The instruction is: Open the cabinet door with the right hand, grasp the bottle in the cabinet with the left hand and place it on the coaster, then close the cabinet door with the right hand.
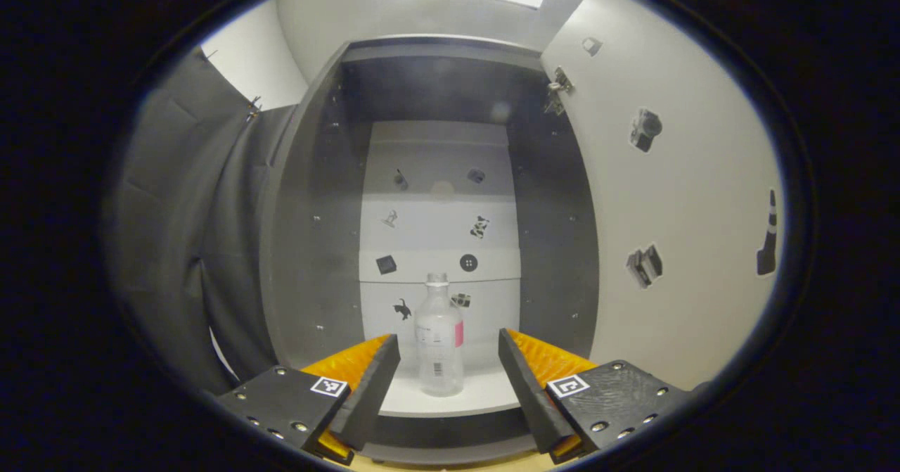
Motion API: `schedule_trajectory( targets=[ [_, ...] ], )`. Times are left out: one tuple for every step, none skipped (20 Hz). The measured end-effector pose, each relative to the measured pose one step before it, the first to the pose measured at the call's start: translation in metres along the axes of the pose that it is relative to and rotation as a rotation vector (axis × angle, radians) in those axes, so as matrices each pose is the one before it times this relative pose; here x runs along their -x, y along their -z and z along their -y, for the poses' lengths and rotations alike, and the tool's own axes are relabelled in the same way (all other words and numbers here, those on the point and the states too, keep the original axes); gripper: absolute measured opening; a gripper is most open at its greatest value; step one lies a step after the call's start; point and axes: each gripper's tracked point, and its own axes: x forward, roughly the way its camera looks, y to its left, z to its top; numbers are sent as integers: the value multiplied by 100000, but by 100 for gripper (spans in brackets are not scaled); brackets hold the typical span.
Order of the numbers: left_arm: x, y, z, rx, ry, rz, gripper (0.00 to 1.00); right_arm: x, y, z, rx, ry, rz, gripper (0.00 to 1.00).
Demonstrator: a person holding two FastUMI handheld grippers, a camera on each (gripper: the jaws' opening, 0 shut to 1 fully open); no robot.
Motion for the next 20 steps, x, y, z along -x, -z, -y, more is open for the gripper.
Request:
schedule_trajectory(
  targets=[
    [-1065,663,-142,451,1093,-1364,87,-98,149,102,-860,1653,-722,98],
    [-902,830,-135,573,414,-1371,86,-87,69,150,-454,1909,-608,98],
    [-1087,745,-143,363,420,-1516,88,-181,173,169,-216,1767,-492,98],
    [-914,754,-155,-132,403,-1398,88,-97,94,110,-136,1486,-446,98],
    [-837,626,-113,-450,504,-1168,89,-68,124,17,-231,866,-394,98],
    [-667,619,-49,-457,216,-930,89,-56,24,-124,-625,129,-154,98],
    [-623,502,-52,-339,268,-864,87,-86,80,-134,-810,135,-118,98],
    [-900,597,-105,-286,45,-735,87,-73,136,-80,-644,415,-501,98],
    [-680,455,-86,-139,-40,-536,87,-27,157,22,-270,839,-570,98],
    [-674,457,-60,128,6,-373,87,63,77,-2,-12,445,-443,98],
    [-556,271,-51,123,-18,-369,89,-12,136,-145,-61,-598,-482,98],
    [-350,275,-101,-55,-304,-201,87,-9,-4,-105,32,-365,-177,98],
    [-385,58,-119,15,-490,85,89,-35,110,-55,424,68,-103,98],
    [-326,203,-221,-80,-774,-59,89,-34,-5,41,651,364,-8,98],
    [-222,169,-323,-429,-1071,-512,89,-7,17,15,630,45,-85,98],
    [-123,168,-260,-105,-1107,-86,89,55,-40,-41,493,-391,-89,98],
    [109,-80,4,642,497,86,85,-20,18,-82,401,-612,69,98],
    [271,0,-68,1126,32,447,84,32,-96,20,355,-482,152,98],
    [136,-67,363,1218,1535,-317,79,-9,4,-78,148,-798,90,98],
    [546,-102,-110,1011,118,137,74,13,-70,-191,-195,-1788,158,98]
  ],
)
